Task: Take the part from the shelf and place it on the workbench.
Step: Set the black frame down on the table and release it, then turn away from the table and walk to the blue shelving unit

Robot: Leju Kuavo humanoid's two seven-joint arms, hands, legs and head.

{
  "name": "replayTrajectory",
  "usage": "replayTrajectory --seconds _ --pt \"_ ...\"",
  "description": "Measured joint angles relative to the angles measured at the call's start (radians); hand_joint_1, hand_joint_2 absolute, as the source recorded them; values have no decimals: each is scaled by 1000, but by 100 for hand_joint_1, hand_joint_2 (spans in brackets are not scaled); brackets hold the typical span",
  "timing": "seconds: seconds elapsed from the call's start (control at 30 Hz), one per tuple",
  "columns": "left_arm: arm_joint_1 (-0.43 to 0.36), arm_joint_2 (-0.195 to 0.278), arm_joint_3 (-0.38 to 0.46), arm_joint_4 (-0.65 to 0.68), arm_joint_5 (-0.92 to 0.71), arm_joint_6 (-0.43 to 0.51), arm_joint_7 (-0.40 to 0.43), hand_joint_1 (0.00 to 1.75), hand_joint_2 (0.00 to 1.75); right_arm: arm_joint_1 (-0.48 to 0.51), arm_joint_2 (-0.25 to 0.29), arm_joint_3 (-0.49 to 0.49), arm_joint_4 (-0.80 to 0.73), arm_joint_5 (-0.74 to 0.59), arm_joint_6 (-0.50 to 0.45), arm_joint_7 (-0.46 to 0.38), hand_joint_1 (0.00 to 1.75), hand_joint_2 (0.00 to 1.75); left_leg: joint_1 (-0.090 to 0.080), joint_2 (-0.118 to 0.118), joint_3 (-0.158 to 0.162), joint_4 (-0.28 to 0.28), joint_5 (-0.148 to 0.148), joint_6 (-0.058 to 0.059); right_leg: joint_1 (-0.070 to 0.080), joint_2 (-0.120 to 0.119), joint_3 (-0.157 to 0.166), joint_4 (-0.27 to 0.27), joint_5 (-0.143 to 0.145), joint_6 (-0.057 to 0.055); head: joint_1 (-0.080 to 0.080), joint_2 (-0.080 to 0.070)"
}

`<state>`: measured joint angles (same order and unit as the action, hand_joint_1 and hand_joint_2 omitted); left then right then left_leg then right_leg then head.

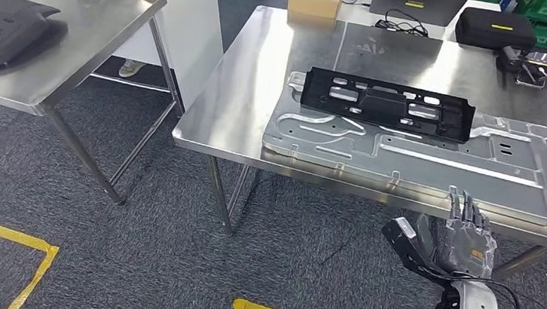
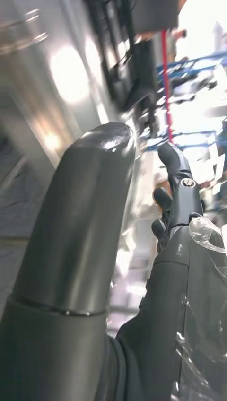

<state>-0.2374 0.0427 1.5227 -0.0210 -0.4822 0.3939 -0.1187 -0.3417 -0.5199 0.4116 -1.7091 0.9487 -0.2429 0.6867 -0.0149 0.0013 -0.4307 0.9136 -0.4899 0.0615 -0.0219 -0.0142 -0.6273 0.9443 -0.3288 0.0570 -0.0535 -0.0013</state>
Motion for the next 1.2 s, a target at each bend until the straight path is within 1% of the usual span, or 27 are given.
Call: replayTrajectory --seconds 0.03,0.07,0.1,0.17,0.2,0.23,0.27,0.3,0.33,0.4,0.43,0.5,0.53,0.57,0.63,0.7,0.73,0.77,0.8,0.87,0.93,0.97,1.03,1.07,1.1,1.17,1.2 --pt "0 -1 0 0 1 3 -1 0 0 27 0 -12 17 -27 -20 -1 0 0 1 0 -8 -5 13 6 -1 2 -4 2 -6 5 0 0" --pt "-1 -2 0 0 3 5 -2 0 0 54 1 -24 38 -56 -46 -4 0 0 3 1 -17 -9 28 14 -1 4 -12 18 -32 10 0 0" --pt "-2 -4 0 0 4 6 -2 0 0 81 2 -34 63 -82 -75 -10 0 0 5 2 -30 -13 44 20 -2 6 -25 54 -78 13 0 0" --pt "-1 -7 0 0 5 6 -3 0 0 127 6 -51 122 -135 -128 -28 0 0 3 1 -60 -12 71 28 -2 9 -55 181 -187 18 0 0" --pt "0 -8 0 0 3 4 -2 0 0 149 8 -58 157 -169 -148 -40 0 0 2 0 -75 -11 84 28 -2 10 -64 246 -214 21 0 0" --pt "2 -9 0 0 1 0 0 0 0 169 14 -64 197 -213 -167 -58 0 0 2 -1 -91 -10 97 28 -2 11 -63 289 -214 24 0 0" --pt "3 -10 0 0 -2 -4 3 0 0 185 21 -70 242 -262 -181 -81 0 0 2 -2 -107 -7 108 26 -3 11 -47 301 -193 26 0 0" --pt "4 -10 0 0 -6 -10 6 0 0 197 31 -74 288 -307 -195 -111 0 0 2 -2 -124 -3 118 23 -4 11 -14 274 -163 27 0 0" --pt "4 -10 0 0 -9 -14 9 0 0 204 42 -77 339 -352 -209 -146 0 0 2 -2 -139 4 125 19 -6 11 34 214 -141 28 0 0" --pt "3 -10 0 0 -14 -24 14 0 0 211 67 -86 453 -443 -222 -225 0 0 -1 -1 -163 23 135 9 -4 11 130 70 -145 24 0 0" --pt "2 -10 0 0 -15 -30 15 0 0 212 86 -93 528 -505 -220 -274 0 0 -2 1 -171 30 139 3 -2 12 157 22 -158 18 0 0" --pt "2 -9 0 0 -12 -39 16 0 0 225 128 -112 680 -634 -203 -371 0 0 -2 1 -177 34 152 -7 2 10 162 -1 -164 1 0 0" --pt "4 -9 0 0 -8 -43 16 0 0 232 150 -121 754 -688 -187 -411 0 0 1 1 -181 39 148 -13 2 7 157 -2 -158 -8 0 0" --pt "8 -8 0 0 -5 -46 16 0 0 240 170 -129 818 -730 -167 -433 0 0 3 0 -189 57 126 -20 2 3 149 -2 -149 -18 0 0" --pt "15 -6 0 0 -1 -54 14 0 0 254 209 -146 933 -781 -113 -438 0 0 9 -1 -221 151 30 -35 0 0 125 -2 -127 -31 0 0" --pt "17 -4 0 0 -4 -64 14 0 0 266 249 -160 1029 -802 -50 -398 0 0 13 -1 -251 287 -60 -45 0 0 94 -1 -105 -35 0 0" --pt "17 -2 0 0 -5 -69 14 0 0 270 270 -165 1075 -807 -17 -365 0 0 14 -1 -250 331 -71 -47 1 0 78 -1 -94 -35 0 0" --pt "17 -2 0 0 -2 -73 13 0 0 272 293 -171 1118 -813 13 -327 0 0 14 -1 -234 343 -59 -46 1 0 63 0 -83 -35 0 0" --pt "17 -2 0 0 2 -76 10 0 0 274 315 -177 1156 -821 37 -293 0 0 14 -1 -200 317 -32 -43 2 1 50 0 -72 -34 0 0" --pt "14 1 0 0 16 -78 2 0 0 277 358 -191 1214 -838 60 -257 0 0 8 -2 -88 171 8 -28 4 5 29 0 -53 -30 -1 0" --pt "8 4 0 0 27 -77 -6 0 0 278 393 -202 1257 -843 62 -259 0 0 1 -3 9 20 -1 -13 5 7 19 -2 -33 -23 0 0" --pt "6 6 0 0 32 -75 -9 0 0 277 408 -206 1276 -844 60 -266 0 0 -3 -4 29 -19 -8 -8 4 8 16 -4 -23 -18 0 0" --pt "6 7 0 0 41 -71 -16 0 0 277 426 -214 1312 -840 53 -289 0 0 -3 -2 21 -31 5 -2 1 10 13 -9 -10 -6 -1 0" --pt "6 7 0 0 46 -69 -19 0 0 276 432 -217 1328 -840 48 -301 0 0 -1 0 13 -35 16 4 0 12 7 1 -26 -2 -1 0" --pt "6 7 0 0 49 -68 -20 0 0 275 438 -221 1342 -840 44 -311 0 0 1 1 4 -37 28 10 0 13 -4 30 -63 2 0 0" --pt "6 7 0 0 53 -66 -21 0 0 273 445 -227 1367 -841 39 -327 0 0 2 3 -20 -38 50 18 -1 14 -39 152 -176 7 0 0" --pt "6 7 0 0 53 -66 -21 0 0 272 448 -229 1377 -841 37 -333 0 0 1 3 -32 -36 61 19 -1 14 -54 225 -218 10 -1 0"
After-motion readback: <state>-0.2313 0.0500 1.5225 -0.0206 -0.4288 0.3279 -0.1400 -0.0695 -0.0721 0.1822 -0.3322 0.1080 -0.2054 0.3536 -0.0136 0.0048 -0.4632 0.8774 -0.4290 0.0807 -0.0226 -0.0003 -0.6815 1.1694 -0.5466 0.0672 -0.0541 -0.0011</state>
